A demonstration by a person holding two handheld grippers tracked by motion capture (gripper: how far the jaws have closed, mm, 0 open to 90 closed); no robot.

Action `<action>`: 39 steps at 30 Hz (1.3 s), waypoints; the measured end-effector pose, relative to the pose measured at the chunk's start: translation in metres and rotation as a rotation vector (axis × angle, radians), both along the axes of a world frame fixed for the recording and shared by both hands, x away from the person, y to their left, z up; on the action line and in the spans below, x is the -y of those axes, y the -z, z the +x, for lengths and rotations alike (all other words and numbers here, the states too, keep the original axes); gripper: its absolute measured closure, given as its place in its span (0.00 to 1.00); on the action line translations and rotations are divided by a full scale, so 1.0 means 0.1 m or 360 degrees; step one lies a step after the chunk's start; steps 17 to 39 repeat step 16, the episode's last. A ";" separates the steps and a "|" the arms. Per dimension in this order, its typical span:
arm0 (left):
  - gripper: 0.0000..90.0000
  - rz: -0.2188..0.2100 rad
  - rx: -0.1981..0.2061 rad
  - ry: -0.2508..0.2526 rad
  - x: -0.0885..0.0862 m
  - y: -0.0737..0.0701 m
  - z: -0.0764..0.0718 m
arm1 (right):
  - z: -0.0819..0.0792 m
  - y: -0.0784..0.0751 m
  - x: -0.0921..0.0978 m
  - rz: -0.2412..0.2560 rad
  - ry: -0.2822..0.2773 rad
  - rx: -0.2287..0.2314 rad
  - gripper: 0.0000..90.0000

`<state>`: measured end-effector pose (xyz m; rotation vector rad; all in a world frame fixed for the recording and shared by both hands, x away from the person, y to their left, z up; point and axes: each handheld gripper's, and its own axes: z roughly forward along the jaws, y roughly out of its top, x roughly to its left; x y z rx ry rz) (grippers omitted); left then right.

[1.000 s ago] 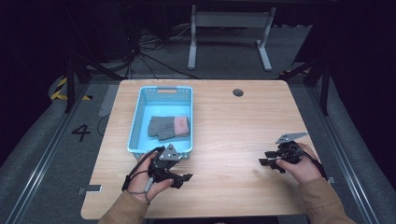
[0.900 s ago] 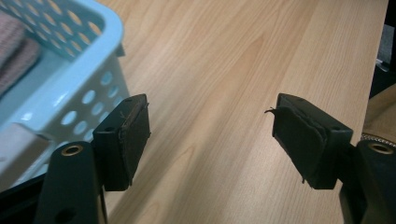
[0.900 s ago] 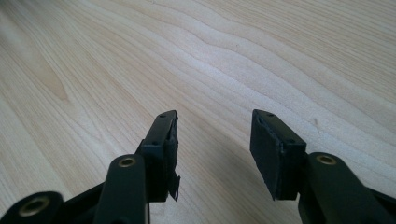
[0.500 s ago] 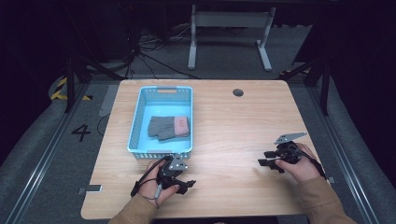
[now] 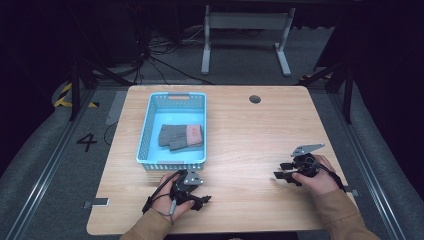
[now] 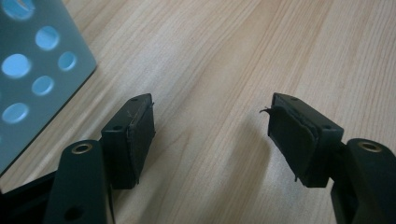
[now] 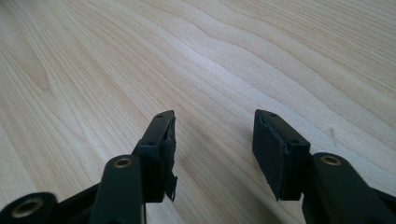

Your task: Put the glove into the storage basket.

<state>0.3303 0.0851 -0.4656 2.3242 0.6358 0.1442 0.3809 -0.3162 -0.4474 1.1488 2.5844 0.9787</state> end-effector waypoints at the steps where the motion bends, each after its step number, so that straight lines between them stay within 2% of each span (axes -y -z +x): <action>1: 0.36 -0.0002 0.0003 -0.0008 -0.01 0.00 0.00 | 0.00 0.00 0.00 -0.0002 -0.0003 0.0002 0.55; 9: 0.36 -0.0013 0.0011 0.0005 0.00 -0.02 -0.01 | 0.01 0.00 0.01 0.0002 -0.0001 0.0003 0.55; 13: 0.36 -0.0047 0.0005 0.0003 0.00 -0.03 -0.01 | 0.00 0.00 0.01 0.0003 0.0004 0.0007 0.55; 39: 0.35 -0.0047 0.0008 0.0001 -0.01 -0.03 -0.01 | 0.01 0.00 0.01 0.0006 0.0003 0.0011 0.55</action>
